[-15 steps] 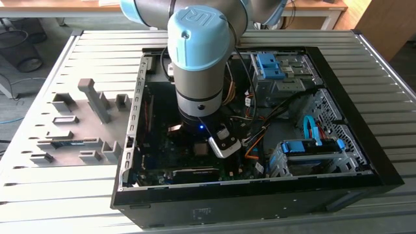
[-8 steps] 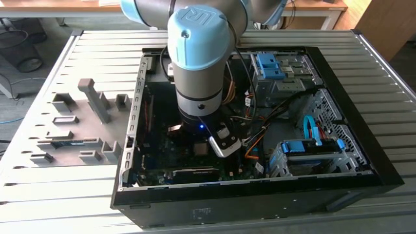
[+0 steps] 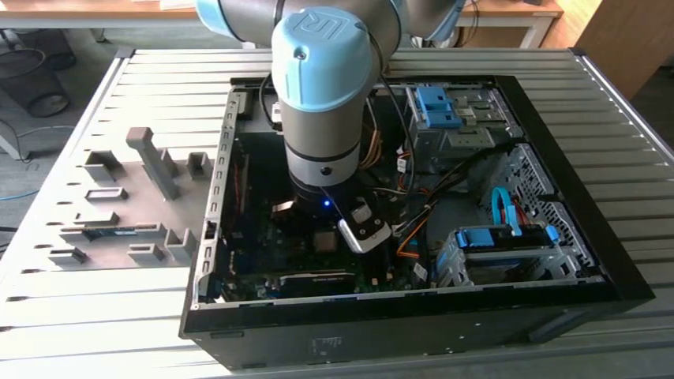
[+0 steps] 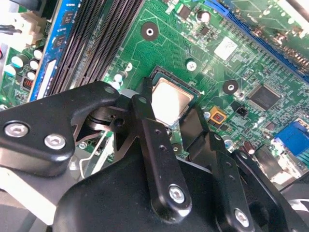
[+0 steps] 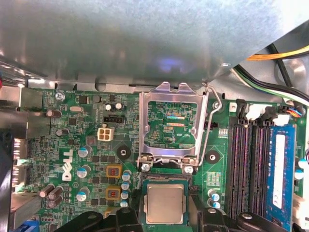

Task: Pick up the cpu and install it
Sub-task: 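Place the cpu into insertion slot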

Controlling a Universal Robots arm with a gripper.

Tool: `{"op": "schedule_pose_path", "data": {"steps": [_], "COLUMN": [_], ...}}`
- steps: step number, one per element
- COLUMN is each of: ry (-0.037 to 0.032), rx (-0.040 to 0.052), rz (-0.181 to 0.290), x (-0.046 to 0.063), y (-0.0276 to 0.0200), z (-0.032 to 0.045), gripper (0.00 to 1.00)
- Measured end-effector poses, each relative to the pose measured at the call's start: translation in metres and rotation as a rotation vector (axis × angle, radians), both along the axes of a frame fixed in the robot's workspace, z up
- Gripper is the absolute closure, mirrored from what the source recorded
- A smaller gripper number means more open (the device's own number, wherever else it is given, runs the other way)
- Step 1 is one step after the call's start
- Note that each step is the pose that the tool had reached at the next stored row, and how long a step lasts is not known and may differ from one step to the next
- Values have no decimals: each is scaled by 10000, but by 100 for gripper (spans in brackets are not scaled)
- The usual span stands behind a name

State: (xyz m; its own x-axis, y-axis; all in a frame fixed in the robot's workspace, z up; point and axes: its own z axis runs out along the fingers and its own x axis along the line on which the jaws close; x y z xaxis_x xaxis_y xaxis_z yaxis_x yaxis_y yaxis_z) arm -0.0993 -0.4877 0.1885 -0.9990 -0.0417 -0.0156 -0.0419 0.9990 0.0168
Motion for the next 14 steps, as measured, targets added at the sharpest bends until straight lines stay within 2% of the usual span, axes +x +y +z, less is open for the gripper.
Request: {"op": "schedule_pose_path", "data": {"steps": [7, 8, 14], "ry": [-3, -2, 1], "rx": [7, 5, -2], "rz": [1, 1, 2], "x": [1, 1, 1], "y": [-1, -2, -12], "z": [-3, -2, 1], "gripper": [52, 45, 45]}}
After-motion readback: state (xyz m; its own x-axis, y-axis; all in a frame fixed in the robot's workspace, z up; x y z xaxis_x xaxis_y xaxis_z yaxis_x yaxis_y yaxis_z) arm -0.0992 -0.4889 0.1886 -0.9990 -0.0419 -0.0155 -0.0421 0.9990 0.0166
